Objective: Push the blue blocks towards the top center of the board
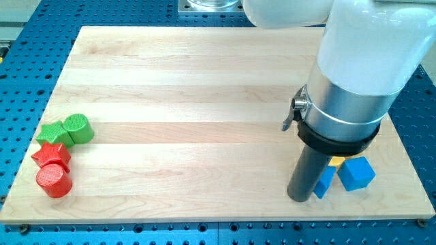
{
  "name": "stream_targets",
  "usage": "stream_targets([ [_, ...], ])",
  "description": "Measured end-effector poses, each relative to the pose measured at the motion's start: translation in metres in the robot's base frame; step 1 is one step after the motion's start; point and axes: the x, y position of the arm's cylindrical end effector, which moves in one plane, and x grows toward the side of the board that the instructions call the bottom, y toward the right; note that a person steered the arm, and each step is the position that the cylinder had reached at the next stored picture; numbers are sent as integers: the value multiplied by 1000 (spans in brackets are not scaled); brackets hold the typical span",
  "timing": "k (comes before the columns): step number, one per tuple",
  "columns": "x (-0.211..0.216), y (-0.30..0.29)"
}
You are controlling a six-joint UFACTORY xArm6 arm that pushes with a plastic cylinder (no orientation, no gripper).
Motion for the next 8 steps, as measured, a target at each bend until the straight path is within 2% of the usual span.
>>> stream_targets([
  [3,9,-3],
  [8,25,-63],
])
